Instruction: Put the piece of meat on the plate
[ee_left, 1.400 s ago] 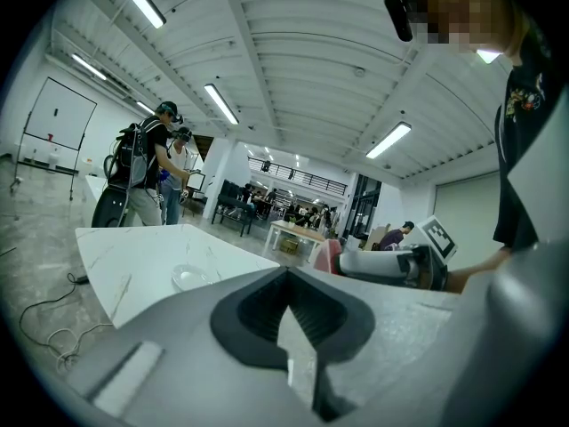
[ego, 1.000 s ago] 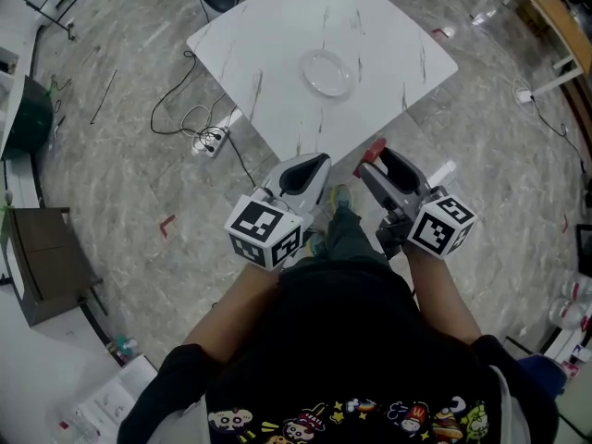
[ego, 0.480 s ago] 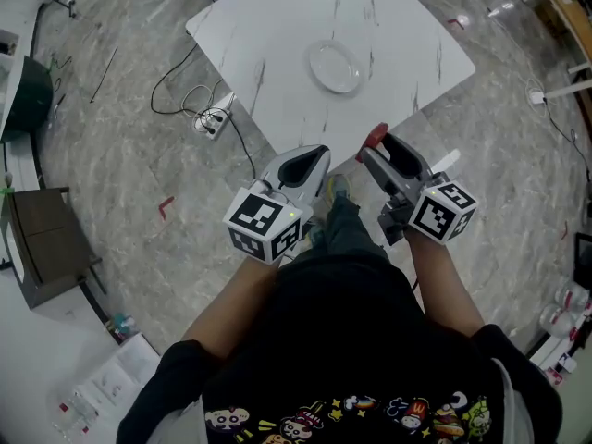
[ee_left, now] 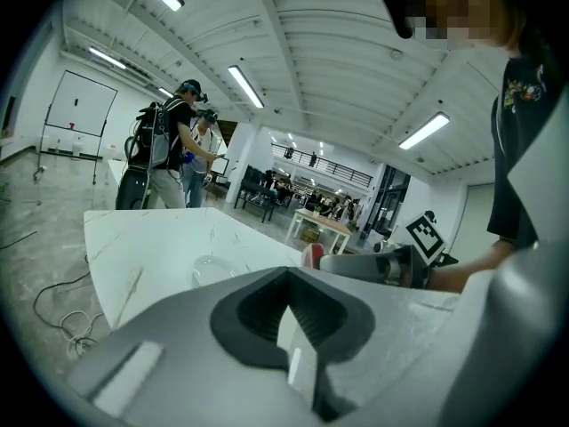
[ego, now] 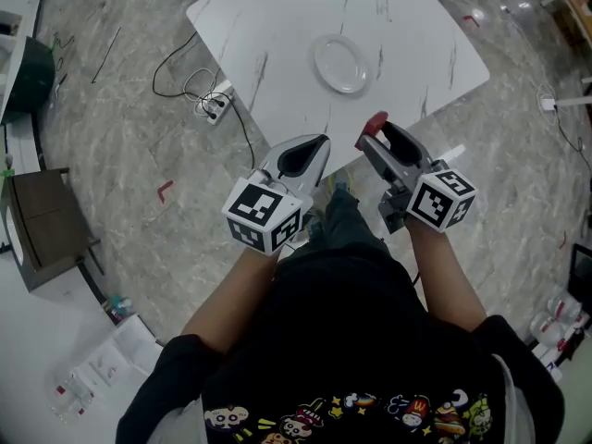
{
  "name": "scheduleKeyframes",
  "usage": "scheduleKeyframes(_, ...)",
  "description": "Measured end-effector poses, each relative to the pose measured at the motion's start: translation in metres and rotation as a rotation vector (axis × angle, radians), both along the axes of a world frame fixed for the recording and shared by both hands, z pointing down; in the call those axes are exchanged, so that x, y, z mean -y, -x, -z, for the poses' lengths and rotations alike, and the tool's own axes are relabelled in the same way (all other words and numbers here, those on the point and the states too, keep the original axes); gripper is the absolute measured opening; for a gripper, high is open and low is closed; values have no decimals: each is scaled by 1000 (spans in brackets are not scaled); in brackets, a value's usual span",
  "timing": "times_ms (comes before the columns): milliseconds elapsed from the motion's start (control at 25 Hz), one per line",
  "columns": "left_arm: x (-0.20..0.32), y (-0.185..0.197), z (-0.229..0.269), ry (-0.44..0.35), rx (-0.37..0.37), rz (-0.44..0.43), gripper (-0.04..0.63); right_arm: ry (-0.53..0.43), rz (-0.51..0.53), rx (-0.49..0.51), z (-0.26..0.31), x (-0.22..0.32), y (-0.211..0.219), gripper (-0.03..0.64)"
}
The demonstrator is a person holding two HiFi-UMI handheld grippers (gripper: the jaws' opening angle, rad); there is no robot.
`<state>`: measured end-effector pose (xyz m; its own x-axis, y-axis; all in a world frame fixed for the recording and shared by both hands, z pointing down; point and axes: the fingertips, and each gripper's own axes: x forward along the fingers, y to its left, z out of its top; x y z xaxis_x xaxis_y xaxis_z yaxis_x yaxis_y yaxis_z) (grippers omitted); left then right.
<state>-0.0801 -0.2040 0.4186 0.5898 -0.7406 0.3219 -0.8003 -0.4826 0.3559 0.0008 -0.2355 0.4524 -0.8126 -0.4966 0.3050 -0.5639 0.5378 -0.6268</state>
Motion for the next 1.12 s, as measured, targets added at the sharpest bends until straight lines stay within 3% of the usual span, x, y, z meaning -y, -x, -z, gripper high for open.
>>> scheduleKeyframes(680, 58, 10, -41, 97, 16, 57, 0, 55, 37, -106, -67, 96, 17, 287)
scheduleKeyframes(1120, 87, 9, -59, 132, 2, 73, 0, 65, 87, -286, -125, 148, 41, 287)
